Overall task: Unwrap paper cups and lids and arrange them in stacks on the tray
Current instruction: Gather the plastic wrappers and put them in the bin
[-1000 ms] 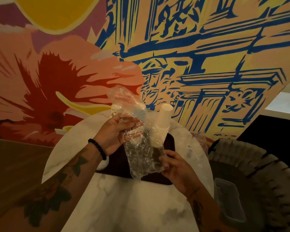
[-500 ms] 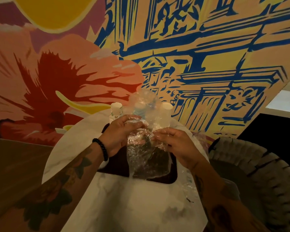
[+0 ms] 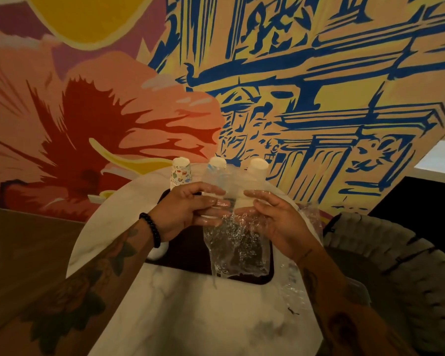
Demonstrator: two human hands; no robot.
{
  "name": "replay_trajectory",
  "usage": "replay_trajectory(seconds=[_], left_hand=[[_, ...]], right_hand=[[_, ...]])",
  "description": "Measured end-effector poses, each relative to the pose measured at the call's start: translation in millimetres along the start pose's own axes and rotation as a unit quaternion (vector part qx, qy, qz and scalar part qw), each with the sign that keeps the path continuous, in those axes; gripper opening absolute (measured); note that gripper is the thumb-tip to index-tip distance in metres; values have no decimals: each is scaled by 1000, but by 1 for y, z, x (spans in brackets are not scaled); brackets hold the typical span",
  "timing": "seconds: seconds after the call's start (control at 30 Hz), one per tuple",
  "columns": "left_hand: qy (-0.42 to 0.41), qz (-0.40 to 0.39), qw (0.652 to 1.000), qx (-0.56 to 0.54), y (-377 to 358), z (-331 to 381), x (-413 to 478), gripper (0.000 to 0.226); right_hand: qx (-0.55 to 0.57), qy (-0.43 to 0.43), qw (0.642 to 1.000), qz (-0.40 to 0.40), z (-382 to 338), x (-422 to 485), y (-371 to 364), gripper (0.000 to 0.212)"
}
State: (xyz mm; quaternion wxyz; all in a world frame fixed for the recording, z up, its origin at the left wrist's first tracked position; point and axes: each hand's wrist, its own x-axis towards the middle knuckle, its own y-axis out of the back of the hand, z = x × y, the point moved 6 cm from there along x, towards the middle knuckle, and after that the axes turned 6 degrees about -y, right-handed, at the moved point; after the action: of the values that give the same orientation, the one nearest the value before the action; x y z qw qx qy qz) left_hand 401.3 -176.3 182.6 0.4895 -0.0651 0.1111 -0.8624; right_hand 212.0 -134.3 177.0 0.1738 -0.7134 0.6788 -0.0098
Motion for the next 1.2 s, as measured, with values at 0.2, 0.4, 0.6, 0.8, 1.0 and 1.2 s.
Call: replay_trajectory(seconds=[0.2, 0.4, 0.6, 0.8, 1.0, 1.2], left_hand=[[8, 8, 1000, -8, -3, -2, 4, 33], [6, 39, 998, 49, 1, -7, 7, 28], [-22, 81, 991, 104, 8, -9, 6, 41], [-46, 126, 983, 124, 9, -5, 1, 41], [-33, 161, 986, 18, 5, -8, -4, 23], [102, 68, 991, -45, -11, -41, -15, 42]], right_hand=[[70, 8, 997, 15, 2, -1, 8, 27], [78, 14, 996, 32, 6, -3, 11, 24], [110, -86, 988, 59, 27, -2, 17, 52], [-20, -108, 993, 37, 43, -8, 14, 52], [-15, -88, 995, 35, 47, -10, 10, 47], [21, -62, 995, 82, 44, -9, 14, 43]])
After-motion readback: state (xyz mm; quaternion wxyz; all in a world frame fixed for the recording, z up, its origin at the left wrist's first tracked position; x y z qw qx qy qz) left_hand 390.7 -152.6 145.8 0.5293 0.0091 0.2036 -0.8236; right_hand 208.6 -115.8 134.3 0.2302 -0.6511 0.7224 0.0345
